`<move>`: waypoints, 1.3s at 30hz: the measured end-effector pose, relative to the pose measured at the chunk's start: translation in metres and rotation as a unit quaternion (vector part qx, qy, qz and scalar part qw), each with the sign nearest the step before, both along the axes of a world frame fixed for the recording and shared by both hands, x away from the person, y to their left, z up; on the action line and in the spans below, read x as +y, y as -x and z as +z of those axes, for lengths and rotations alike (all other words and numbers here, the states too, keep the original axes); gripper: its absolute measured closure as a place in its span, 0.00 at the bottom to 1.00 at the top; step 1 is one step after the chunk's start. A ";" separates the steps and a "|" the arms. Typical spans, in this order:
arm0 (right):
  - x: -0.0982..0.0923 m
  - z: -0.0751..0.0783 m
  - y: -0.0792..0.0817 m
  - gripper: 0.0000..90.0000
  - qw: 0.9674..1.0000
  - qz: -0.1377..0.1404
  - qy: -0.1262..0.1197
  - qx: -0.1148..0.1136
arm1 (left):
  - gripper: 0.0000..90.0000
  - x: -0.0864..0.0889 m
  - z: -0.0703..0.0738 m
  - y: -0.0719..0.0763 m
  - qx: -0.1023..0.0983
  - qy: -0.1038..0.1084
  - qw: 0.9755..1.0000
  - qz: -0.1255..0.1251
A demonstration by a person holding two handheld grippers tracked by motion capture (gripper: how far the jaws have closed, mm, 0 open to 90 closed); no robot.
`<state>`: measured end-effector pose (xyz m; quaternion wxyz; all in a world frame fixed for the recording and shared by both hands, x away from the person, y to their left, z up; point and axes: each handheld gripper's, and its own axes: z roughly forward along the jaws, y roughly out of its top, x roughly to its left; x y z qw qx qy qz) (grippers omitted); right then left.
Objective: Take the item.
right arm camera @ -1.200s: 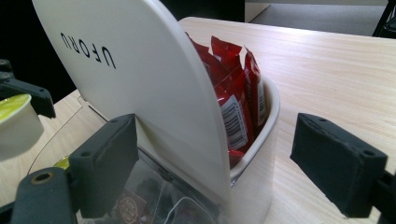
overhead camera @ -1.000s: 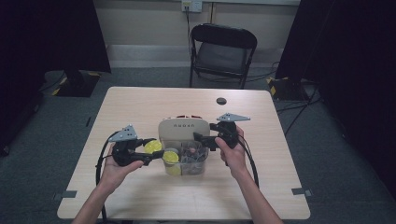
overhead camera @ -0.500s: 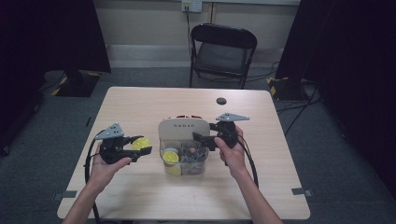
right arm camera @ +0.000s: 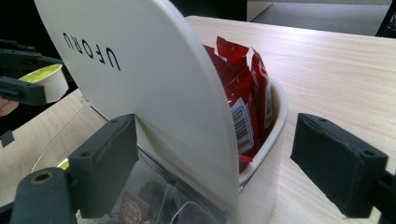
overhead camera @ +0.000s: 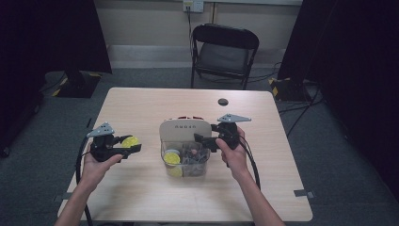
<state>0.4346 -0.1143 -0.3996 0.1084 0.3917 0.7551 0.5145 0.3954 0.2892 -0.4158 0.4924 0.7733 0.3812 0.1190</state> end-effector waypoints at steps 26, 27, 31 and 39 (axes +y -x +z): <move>0.000 0.001 0.002 0.16 1.000 -0.005 0.005 -0.002 | 0.42 0.016 -0.032 -0.034 0.026 -0.056 0.997 0.040; 0.000 0.001 0.002 0.16 1.000 -0.005 0.005 -0.002 | 0.42 0.016 -0.034 -0.035 0.027 -0.059 0.997 0.042; -0.002 0.001 0.002 0.16 1.000 -0.006 0.004 -0.002 | 0.42 0.017 -0.042 -0.041 0.036 -0.064 0.996 0.048; -0.002 0.001 0.001 0.16 1.000 -0.004 0.004 0.000 | 0.42 0.019 -0.058 -0.050 0.062 -0.080 0.994 0.046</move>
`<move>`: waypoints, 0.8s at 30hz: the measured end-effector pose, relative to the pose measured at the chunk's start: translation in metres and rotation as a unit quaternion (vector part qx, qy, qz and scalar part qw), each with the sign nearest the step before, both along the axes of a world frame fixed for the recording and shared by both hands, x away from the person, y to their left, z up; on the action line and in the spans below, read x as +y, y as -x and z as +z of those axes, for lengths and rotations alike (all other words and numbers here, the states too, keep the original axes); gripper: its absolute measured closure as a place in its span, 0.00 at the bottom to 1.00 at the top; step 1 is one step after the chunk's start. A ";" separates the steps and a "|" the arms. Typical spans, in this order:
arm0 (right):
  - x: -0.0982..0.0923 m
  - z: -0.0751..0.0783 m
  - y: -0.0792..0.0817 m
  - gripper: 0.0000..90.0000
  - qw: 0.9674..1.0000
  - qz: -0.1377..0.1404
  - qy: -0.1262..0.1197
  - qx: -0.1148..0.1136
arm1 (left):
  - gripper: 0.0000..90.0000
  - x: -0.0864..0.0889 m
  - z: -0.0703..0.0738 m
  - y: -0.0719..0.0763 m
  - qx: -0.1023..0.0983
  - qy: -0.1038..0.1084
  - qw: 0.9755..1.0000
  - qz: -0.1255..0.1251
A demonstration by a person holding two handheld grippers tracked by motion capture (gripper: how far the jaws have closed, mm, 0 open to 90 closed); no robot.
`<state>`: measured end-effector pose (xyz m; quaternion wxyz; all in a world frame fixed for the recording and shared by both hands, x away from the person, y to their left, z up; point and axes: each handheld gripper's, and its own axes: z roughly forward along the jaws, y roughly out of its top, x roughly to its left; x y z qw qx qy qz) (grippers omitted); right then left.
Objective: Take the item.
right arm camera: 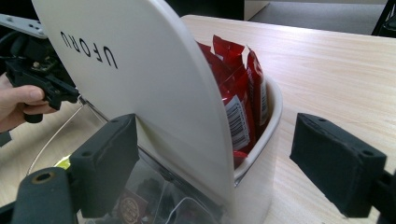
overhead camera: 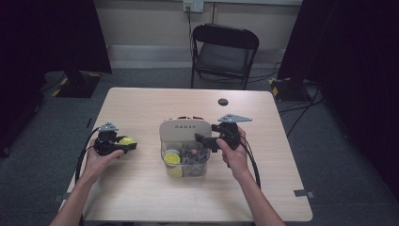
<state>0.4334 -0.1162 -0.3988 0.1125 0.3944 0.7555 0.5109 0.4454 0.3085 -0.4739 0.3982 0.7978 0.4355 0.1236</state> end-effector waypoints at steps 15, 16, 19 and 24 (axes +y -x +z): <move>0.000 0.000 0.000 0.16 1.000 0.001 0.004 0.001 | 0.42 -0.003 -0.013 -0.005 0.014 -0.010 1.000 0.013; 0.000 0.000 0.000 0.16 1.000 0.000 0.004 0.002 | 0.42 -0.003 -0.013 -0.006 0.014 -0.007 1.000 0.014; 0.000 0.000 0.000 0.16 1.000 -0.001 0.006 0.002 | 0.42 -0.005 -0.014 -0.007 0.021 -0.004 1.000 0.012; 0.000 0.000 0.001 0.16 1.000 -0.002 0.005 0.002 | 0.30 -0.005 -0.015 -0.008 0.023 0.007 0.999 0.023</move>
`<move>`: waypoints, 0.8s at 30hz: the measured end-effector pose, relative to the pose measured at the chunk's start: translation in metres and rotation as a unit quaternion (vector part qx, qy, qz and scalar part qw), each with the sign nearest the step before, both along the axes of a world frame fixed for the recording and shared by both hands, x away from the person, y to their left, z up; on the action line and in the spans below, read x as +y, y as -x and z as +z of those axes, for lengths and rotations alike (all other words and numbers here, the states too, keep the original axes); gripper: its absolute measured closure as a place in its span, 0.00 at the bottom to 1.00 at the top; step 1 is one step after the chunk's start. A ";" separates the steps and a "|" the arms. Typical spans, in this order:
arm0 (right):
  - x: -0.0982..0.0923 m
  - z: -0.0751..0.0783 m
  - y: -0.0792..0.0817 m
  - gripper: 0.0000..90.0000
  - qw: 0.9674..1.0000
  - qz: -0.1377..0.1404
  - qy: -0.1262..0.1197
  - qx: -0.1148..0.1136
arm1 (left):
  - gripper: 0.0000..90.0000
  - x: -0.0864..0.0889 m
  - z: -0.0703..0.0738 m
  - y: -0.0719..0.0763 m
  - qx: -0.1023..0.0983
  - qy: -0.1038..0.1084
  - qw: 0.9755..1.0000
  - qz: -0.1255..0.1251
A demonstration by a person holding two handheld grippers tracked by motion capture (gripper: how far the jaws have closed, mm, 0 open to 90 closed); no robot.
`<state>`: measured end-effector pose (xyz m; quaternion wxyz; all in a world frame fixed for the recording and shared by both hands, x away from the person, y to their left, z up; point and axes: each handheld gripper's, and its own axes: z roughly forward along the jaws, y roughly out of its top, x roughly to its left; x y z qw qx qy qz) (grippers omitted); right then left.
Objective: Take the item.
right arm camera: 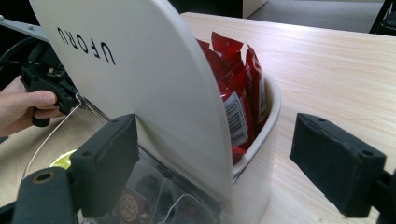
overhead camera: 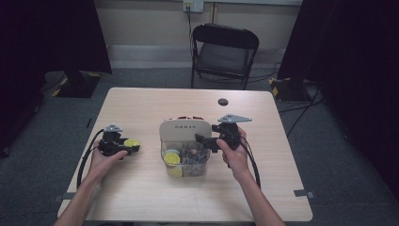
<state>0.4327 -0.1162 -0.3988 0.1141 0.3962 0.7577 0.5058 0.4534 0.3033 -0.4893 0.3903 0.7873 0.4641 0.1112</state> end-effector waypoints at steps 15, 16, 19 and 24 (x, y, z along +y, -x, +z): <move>0.001 0.002 0.000 0.16 1.000 -0.001 -0.002 -0.002 | 0.23 0.003 0.007 0.014 -0.003 -0.007 1.000 -0.002; 0.001 0.002 0.001 0.16 1.000 -0.001 -0.001 -0.003 | 0.23 0.003 0.007 0.016 -0.006 0.001 1.000 0.000; 0.002 0.002 0.001 0.16 1.000 -0.001 -0.001 -0.004 | 0.23 0.003 0.008 0.021 -0.007 -0.007 1.000 -0.003; 0.001 0.003 0.002 0.16 1.000 0.000 -0.010 -0.006 | 0.23 0.003 0.011 0.033 -0.016 -0.019 1.000 -0.004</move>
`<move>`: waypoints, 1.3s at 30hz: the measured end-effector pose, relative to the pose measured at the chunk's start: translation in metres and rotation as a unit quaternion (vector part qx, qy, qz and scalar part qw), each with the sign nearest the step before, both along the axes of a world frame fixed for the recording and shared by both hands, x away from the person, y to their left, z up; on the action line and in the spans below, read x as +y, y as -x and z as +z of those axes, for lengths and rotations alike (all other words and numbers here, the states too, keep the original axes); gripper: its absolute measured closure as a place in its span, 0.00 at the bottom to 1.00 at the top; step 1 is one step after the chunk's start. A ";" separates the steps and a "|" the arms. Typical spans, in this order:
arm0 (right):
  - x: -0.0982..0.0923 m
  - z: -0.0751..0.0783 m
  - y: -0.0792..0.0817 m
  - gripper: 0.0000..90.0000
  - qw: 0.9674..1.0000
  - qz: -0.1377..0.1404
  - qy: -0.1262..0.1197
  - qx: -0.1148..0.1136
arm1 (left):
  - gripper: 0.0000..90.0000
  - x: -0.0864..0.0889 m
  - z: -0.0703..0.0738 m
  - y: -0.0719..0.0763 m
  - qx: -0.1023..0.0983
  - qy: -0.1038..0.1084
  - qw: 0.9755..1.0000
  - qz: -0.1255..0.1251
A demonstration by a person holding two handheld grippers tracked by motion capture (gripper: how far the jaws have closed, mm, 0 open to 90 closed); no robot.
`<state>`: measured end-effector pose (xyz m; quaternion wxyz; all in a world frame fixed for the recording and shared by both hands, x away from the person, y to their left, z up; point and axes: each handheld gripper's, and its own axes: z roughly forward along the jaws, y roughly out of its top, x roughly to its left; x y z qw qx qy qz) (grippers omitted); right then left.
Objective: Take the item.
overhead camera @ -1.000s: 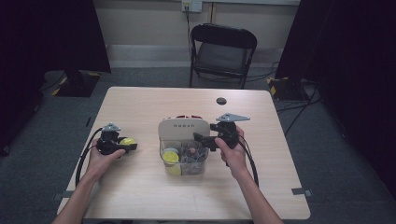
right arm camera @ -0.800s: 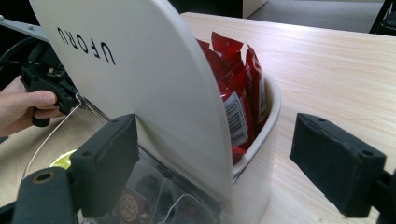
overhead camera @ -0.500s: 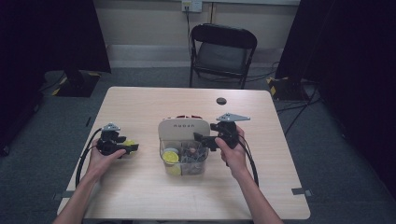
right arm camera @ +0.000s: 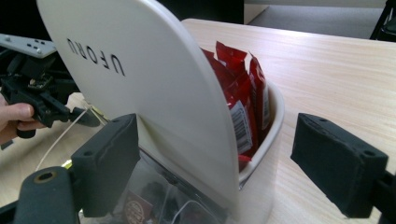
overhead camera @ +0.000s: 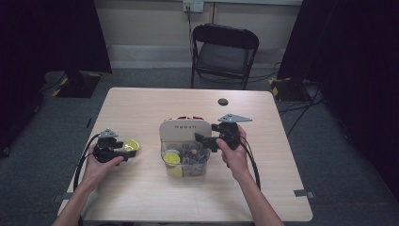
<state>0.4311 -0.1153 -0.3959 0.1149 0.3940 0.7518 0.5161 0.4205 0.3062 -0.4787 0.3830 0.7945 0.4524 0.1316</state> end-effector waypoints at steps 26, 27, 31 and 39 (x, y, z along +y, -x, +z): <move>0.000 0.010 0.001 0.19 1.000 0.014 0.001 -0.003 | 0.20 -0.012 -0.021 0.052 -0.035 -0.056 0.998 -0.018; 0.000 0.011 0.000 0.20 1.000 0.015 0.002 -0.004 | 0.19 -0.011 -0.023 0.053 -0.042 -0.053 0.998 -0.017; 0.000 0.017 0.002 0.25 1.000 0.023 -0.003 -0.009 | 0.18 -0.012 -0.023 0.054 -0.042 -0.054 0.998 -0.013; 0.001 0.024 0.000 0.38 0.999 0.030 -0.015 -0.012 | 0.17 -0.012 -0.023 0.053 -0.041 -0.054 0.998 -0.013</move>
